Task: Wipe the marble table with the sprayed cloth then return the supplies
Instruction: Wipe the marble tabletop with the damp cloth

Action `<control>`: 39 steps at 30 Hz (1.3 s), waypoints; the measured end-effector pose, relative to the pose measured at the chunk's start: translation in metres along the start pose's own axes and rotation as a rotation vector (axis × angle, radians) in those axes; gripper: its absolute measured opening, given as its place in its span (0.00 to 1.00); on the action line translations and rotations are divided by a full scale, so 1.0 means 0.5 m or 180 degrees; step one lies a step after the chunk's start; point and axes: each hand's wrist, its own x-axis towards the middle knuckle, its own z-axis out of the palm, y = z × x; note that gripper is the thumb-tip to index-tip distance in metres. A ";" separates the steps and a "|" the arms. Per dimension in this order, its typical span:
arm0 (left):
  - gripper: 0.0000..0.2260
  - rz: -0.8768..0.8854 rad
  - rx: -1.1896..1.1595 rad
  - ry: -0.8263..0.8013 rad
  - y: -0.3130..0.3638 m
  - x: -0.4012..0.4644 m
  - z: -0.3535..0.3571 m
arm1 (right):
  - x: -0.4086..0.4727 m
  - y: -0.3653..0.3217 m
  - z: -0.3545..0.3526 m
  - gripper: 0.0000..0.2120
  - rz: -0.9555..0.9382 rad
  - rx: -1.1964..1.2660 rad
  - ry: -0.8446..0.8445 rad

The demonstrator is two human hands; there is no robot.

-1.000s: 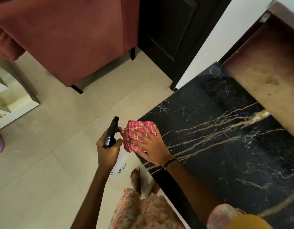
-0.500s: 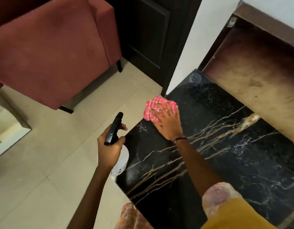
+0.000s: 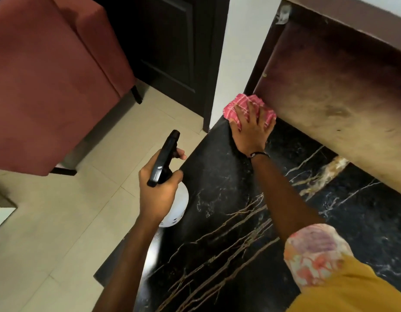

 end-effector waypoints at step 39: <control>0.14 0.0009 0.0353 0.0149 -0.028 -0.008 0.017 | -0.025 0.046 -0.001 0.26 0.0841 0.0106 0.0487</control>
